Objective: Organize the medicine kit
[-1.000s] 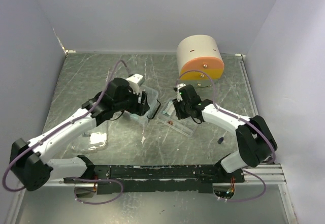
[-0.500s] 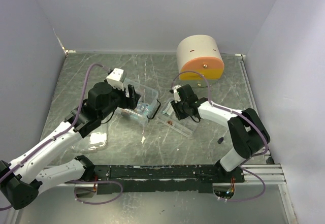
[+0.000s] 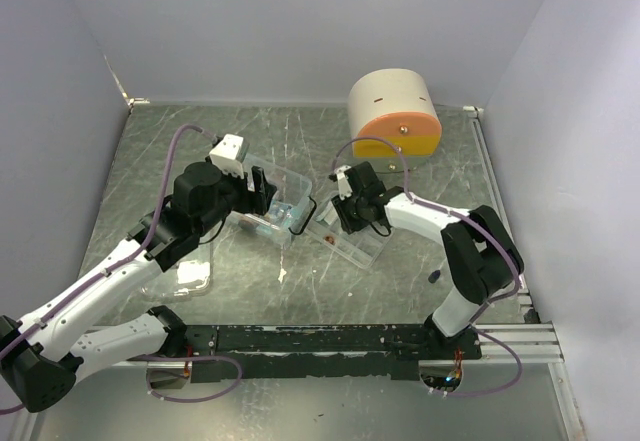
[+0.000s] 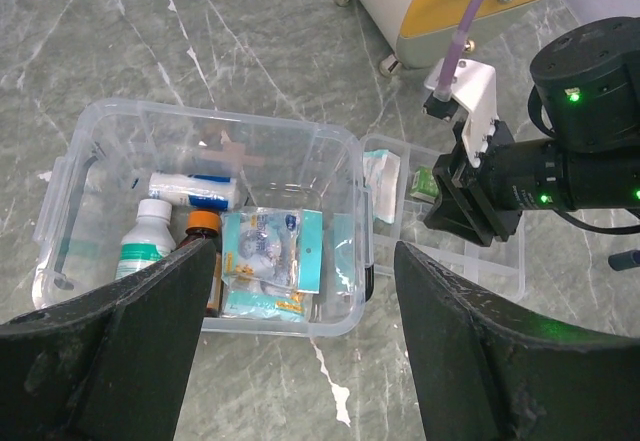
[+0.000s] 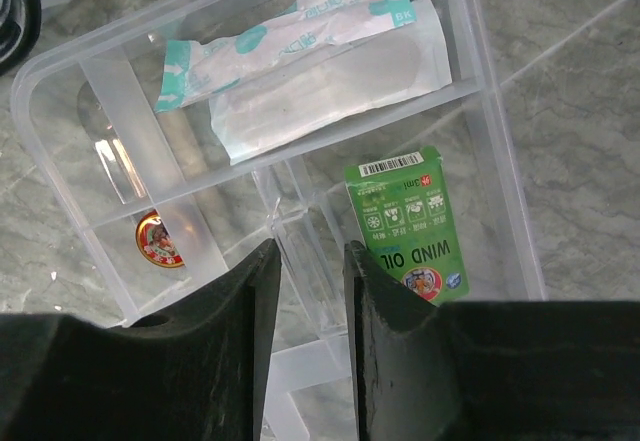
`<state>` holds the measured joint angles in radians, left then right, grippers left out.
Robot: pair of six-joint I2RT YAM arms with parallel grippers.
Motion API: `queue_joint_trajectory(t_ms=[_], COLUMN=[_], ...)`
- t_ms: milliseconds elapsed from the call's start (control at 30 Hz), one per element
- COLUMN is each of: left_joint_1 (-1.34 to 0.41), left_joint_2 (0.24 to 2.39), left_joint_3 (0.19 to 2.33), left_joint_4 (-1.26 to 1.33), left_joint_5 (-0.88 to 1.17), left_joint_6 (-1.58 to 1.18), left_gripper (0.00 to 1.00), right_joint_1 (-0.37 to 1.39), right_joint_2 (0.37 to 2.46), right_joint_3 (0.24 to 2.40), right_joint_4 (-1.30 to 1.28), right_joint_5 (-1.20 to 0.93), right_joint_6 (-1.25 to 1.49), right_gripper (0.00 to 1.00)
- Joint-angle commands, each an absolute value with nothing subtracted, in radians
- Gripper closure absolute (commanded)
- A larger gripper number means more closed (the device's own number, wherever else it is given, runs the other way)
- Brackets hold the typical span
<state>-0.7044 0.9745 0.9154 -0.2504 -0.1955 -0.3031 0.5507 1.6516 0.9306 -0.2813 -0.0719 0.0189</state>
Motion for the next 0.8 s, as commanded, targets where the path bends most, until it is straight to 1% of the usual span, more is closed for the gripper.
queue_joint_trajectory(t_ms=[0,167,433,567,767], left_joint_1=[-0.712,-0.711,-0.712,-0.712,-0.712], left_joint_2=[0.966,0.967,0.969,0.967,0.968], left_joint_3=[0.903,0.899,0.897,0.894,0.89], left_joint_4=[-0.208,-0.207,-0.206,-0.205,-0.202], left_joint_5=[-0.202,-0.201,-0.205,-0.207,-0.204], left_joint_6=[-0.301,-0.3,-0.296,-0.296,-0.294], left_gripper=[0.17,0.17,0.17,0.17,0.17], right_joint_1=[0.551,0.554,0.572,0.574,0.574], right_joint_2=[1.708,1.712,1.645,1.621,1.656], right_joint_3=[0.929,0.943,0.96,0.964,0.958], right_joint_4=[-0.313,-0.332,-0.348,-0.349,-0.353], right_joint_5=[-0.069,-0.044,0.025,0.077,0.014], right_joint_6=[0.016,0.018,0.035,0.055,0.04], right_gripper=[0.68,0.6,0.6,0.58,0.57])
